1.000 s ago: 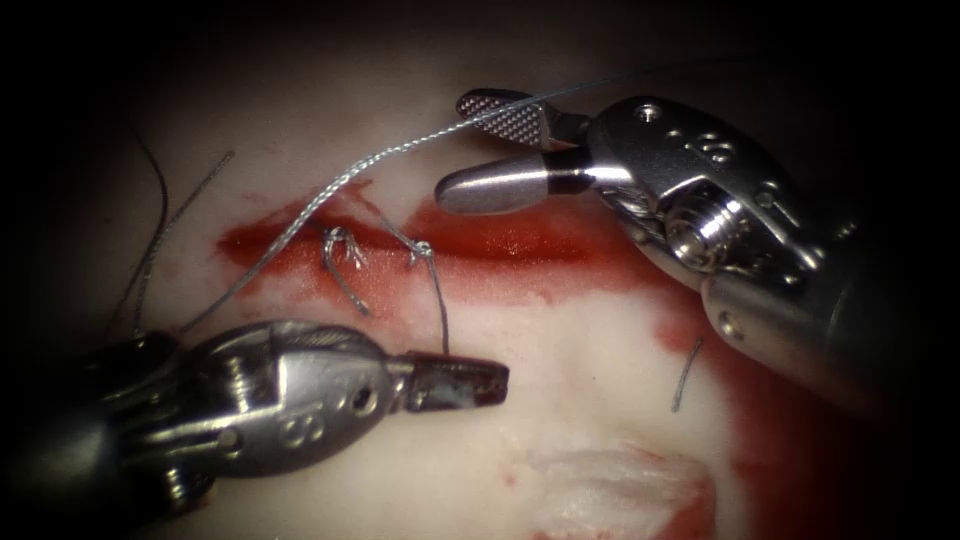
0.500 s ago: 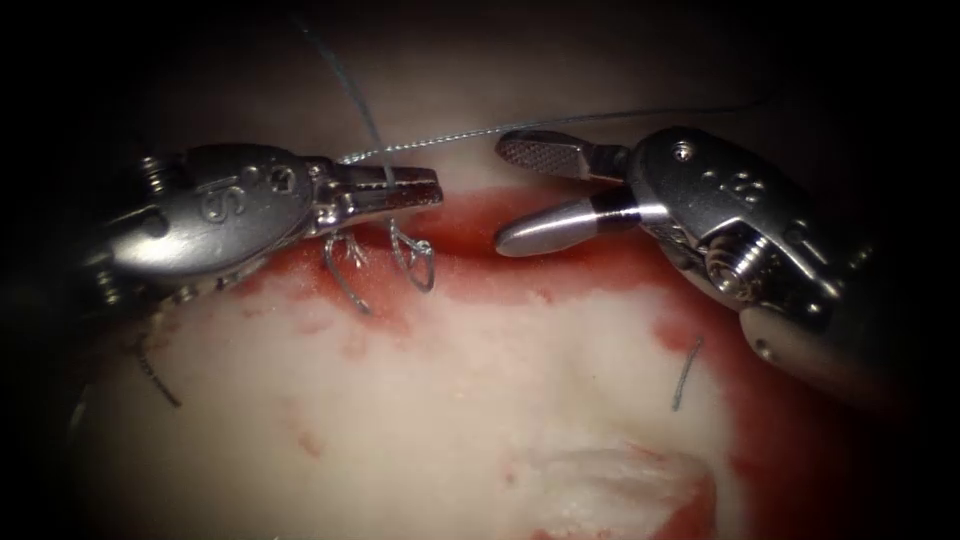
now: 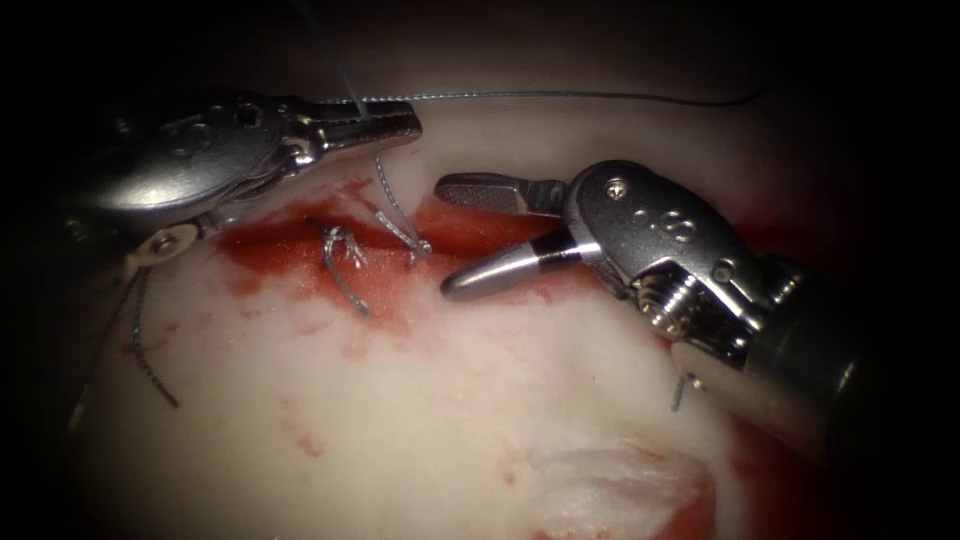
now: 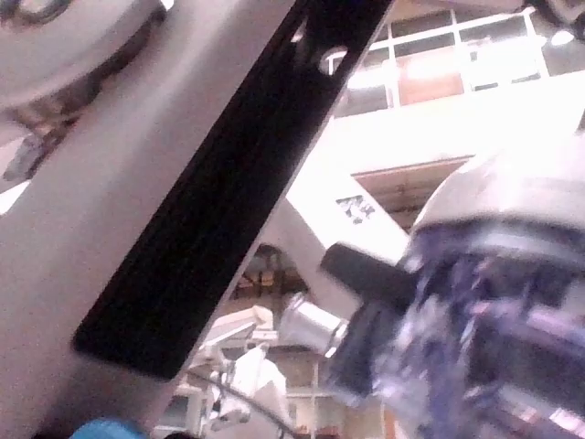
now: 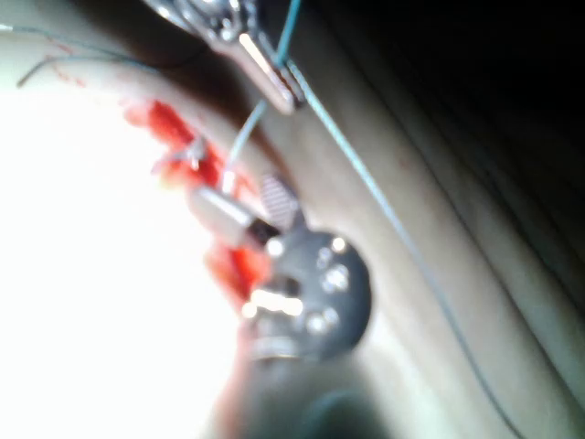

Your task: Wound Closure

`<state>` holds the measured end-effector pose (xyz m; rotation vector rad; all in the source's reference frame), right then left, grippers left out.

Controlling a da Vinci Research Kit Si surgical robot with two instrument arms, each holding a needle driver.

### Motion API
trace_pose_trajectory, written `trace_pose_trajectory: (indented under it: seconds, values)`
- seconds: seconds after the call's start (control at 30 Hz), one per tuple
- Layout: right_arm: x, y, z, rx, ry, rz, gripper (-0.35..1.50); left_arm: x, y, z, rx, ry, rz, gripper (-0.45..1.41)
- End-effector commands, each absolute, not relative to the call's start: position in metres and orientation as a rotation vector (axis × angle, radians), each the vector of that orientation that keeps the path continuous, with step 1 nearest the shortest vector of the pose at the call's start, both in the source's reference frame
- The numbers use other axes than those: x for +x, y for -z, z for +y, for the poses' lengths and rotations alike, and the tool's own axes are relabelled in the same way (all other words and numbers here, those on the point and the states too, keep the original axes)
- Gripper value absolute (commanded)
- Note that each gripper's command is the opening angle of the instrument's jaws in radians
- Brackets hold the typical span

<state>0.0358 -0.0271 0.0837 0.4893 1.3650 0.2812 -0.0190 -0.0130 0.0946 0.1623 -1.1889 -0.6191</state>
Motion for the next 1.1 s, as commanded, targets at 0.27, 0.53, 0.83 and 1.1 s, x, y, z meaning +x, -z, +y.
trace_pose_trajectory:
  seconds: [0.27,0.53,0.83,1.1]
  values:
    - [0.0393,-0.0840,-0.0257,0.466,-0.301,1.360,1.01,-0.0203,-0.0933,-0.0120,0.194,0.602,-1.224,-0.45]
    - [0.0406,-0.0846,-0.0257,0.452,-0.307,1.354,1.01,-0.0205,-0.0928,-0.0120,0.198,0.590,-1.231,-0.45]
    - [0.0419,-0.0846,-0.0256,0.443,-0.318,1.350,0.96,-0.0206,-0.0928,-0.0120,0.200,0.588,-1.233,-0.45]
    - [0.0429,-0.0848,-0.0259,0.438,-0.320,1.347,0.85,-0.0208,-0.0927,-0.0120,0.201,0.588,-1.233,-0.45]
